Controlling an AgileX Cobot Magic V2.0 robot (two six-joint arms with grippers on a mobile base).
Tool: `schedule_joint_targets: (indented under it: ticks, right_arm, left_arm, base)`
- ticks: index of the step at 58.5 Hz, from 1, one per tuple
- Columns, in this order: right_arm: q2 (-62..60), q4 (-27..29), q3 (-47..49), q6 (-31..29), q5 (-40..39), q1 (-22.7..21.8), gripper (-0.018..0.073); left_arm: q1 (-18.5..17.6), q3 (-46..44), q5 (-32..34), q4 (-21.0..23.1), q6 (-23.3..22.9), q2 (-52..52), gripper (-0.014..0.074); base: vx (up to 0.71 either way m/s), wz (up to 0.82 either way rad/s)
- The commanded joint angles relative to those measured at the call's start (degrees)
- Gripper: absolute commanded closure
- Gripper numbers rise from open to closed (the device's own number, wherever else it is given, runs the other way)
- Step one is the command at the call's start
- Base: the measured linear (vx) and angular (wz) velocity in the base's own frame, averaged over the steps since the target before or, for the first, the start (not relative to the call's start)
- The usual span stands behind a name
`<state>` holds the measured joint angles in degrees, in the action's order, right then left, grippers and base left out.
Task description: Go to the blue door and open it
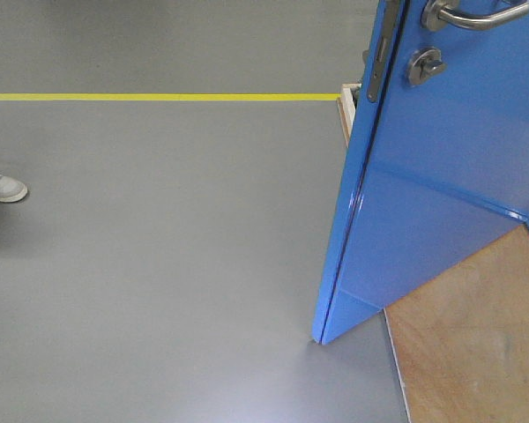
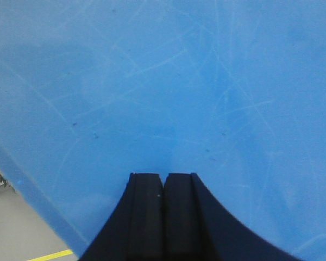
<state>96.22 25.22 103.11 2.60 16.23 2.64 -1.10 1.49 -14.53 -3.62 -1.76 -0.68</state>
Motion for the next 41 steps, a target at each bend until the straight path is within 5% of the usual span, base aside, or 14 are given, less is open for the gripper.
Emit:
schedule_joint_targets:
  ticks: [1,41]
  right_arm:
    - [-2.82,0.4,1.87,-0.53,-5.35,0.02,0.0547]
    - [-2.77,0.4,1.82,-0.53,-5.41,0.02,0.0547]
  left_arm:
    - [-0.16,-1.52,4.43,0.34,-0.05,-0.66,0.0524]
    - [-0.16,-1.52,4.43,0.34,-0.05,-0.66,0.0524]
  base:
    - [0.0,0.0]
    - [0.0,0.0]
